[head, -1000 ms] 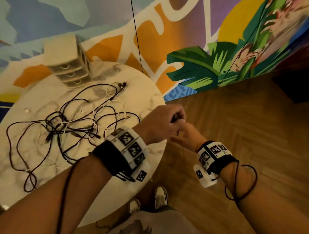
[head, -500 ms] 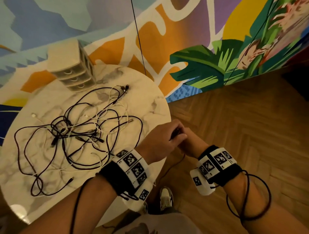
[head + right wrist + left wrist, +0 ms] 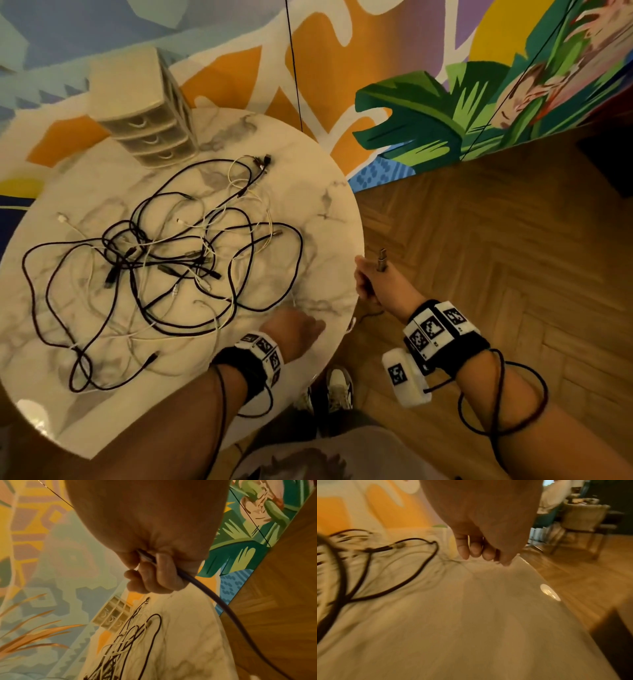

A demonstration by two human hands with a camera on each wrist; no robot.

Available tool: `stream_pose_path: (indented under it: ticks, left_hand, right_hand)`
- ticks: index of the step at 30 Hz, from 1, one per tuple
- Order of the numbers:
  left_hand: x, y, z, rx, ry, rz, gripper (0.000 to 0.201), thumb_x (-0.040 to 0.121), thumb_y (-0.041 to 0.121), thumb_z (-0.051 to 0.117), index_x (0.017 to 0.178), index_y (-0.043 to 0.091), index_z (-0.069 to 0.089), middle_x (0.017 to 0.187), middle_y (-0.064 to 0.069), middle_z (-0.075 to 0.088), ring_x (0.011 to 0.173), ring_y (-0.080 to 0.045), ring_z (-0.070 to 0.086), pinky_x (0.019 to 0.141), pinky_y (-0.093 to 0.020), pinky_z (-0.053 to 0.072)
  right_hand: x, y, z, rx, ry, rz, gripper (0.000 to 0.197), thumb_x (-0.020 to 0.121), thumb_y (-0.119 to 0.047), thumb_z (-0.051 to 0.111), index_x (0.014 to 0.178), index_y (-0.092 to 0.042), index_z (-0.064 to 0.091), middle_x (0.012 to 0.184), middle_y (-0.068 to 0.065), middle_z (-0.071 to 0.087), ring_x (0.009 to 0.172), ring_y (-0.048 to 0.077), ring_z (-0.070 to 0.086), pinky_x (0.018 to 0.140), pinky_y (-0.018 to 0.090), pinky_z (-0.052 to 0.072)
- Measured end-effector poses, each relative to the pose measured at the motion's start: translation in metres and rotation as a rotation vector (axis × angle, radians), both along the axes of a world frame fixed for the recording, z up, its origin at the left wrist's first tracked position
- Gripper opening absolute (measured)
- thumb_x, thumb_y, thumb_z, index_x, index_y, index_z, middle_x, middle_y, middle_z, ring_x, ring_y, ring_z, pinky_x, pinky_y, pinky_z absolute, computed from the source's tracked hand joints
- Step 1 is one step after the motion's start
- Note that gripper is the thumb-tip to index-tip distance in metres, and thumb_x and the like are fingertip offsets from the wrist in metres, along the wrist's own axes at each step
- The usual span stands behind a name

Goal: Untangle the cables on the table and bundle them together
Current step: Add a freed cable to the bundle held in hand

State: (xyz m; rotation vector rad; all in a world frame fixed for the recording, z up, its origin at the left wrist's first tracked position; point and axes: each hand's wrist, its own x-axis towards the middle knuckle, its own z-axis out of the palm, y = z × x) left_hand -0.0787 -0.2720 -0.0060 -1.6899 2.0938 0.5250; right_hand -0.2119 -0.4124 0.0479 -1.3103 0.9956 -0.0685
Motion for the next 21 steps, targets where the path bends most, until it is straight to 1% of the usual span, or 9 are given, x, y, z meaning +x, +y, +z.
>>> stream_pose_path:
  ticks: [2, 4, 6, 8, 11, 14, 16, 19, 21]
  left_hand:
    - [0.014, -0.005, 0.013, -0.176, 0.118, 0.329, 0.024, 0.098, 0.029, 0.034, 0.107, 0.015, 0.052, 0.102, -0.006, 0.065, 0.089, -0.028, 0.063, 0.075, -0.037, 0.049]
    - [0.019, -0.009, 0.029, -0.356, 0.245, 0.522, 0.023, 0.098, 0.033, 0.037, 0.101, 0.015, 0.05, 0.092, -0.004, 0.064, 0.081, -0.027, 0.061, 0.067, -0.034, 0.044]
    - [0.016, -0.008, 0.045, -0.428, 0.318, 0.53, 0.022, 0.098, 0.034, 0.038, 0.1, 0.016, 0.05, 0.088, -0.002, 0.061, 0.077, -0.024, 0.058, 0.064, -0.032, 0.04]
    - [0.01, -0.005, 0.055, -0.442, 0.346, 0.473, 0.021, 0.098, 0.033, 0.038, 0.103, 0.017, 0.05, 0.092, -0.001, 0.061, 0.078, -0.021, 0.057, 0.065, -0.03, 0.041]
    - [0.011, 0.001, 0.059, -0.418, 0.312, 0.395, 0.022, 0.099, 0.033, 0.036, 0.107, 0.018, 0.049, 0.096, 0.0, 0.06, 0.077, -0.015, 0.053, 0.067, -0.026, 0.04]
    - [0.021, 0.006, 0.061, -0.337, 0.324, 0.372, 0.024, 0.1, 0.035, 0.034, 0.106, 0.018, 0.05, 0.098, 0.001, 0.059, 0.079, -0.014, 0.051, 0.068, -0.025, 0.037]
    - [0.032, 0.005, 0.062, -0.387, 0.495, 0.524, 0.027, 0.1, 0.035, 0.033, 0.102, 0.017, 0.053, 0.093, 0.0, 0.059, 0.079, -0.014, 0.051, 0.07, -0.027, 0.039]
    - [0.053, -0.01, 0.068, -0.481, 0.869, 0.936, 0.029, 0.099, 0.033, 0.04, 0.096, 0.012, 0.059, 0.077, 0.004, 0.057, 0.066, -0.007, 0.051, 0.064, -0.026, 0.04]
    - [0.058, -0.022, 0.08, -0.44, 1.006, 1.038, 0.02, 0.096, 0.025, 0.05, 0.089, 0.01, 0.061, 0.071, 0.003, 0.057, 0.058, -0.003, 0.048, 0.063, -0.025, 0.041]
  right_hand:
    - [-0.003, 0.003, -0.001, -0.005, 0.068, 0.016, 0.052, 0.102, -0.038, 0.033, 0.06, -0.009, 0.045, 0.054, 0.009, 0.044, 0.032, 0.006, 0.035, 0.037, 0.015, 0.029]
    - [-0.003, 0.007, -0.002, 0.02, 0.106, 0.06, 0.059, 0.102, -0.042, 0.03, 0.065, -0.005, 0.057, 0.054, 0.011, 0.052, 0.032, 0.009, 0.036, 0.034, 0.018, 0.028]
    - [0.004, 0.014, -0.003, 0.1, 0.023, 0.04, 0.059, 0.102, -0.041, 0.028, 0.086, 0.001, 0.067, 0.064, 0.011, 0.063, 0.036, 0.01, 0.039, 0.034, 0.018, 0.026]
    - [0.016, 0.018, 0.001, 0.147, -0.094, -0.029, 0.052, 0.102, -0.038, 0.03, 0.101, -0.001, 0.067, 0.074, 0.006, 0.068, 0.042, 0.008, 0.043, 0.035, 0.017, 0.024]
    - [0.033, 0.024, 0.009, 0.136, -0.21, -0.1, 0.041, 0.102, -0.033, 0.032, 0.097, -0.007, 0.064, 0.073, 0.003, 0.065, 0.05, 0.008, 0.044, 0.042, 0.02, 0.023]
    - [0.045, 0.031, 0.016, 0.062, -0.219, -0.05, 0.033, 0.101, -0.03, 0.035, 0.084, -0.014, 0.058, 0.066, 0.001, 0.056, 0.052, 0.009, 0.041, 0.046, 0.021, 0.025]
    - [0.049, 0.035, 0.018, 0.024, -0.215, 0.006, 0.031, 0.101, -0.028, 0.036, 0.081, -0.016, 0.056, 0.063, 0.0, 0.053, 0.051, 0.008, 0.039, 0.046, 0.019, 0.025]
    - [0.053, 0.042, 0.017, -0.037, -0.219, 0.109, 0.031, 0.102, -0.023, 0.035, 0.081, -0.014, 0.055, 0.065, 0.001, 0.054, 0.051, 0.007, 0.04, 0.045, 0.017, 0.026]
    - [0.055, 0.047, 0.017, -0.07, -0.218, 0.159, 0.031, 0.103, -0.023, 0.035, 0.082, -0.013, 0.056, 0.065, 0.001, 0.054, 0.05, 0.004, 0.043, 0.046, 0.016, 0.028]
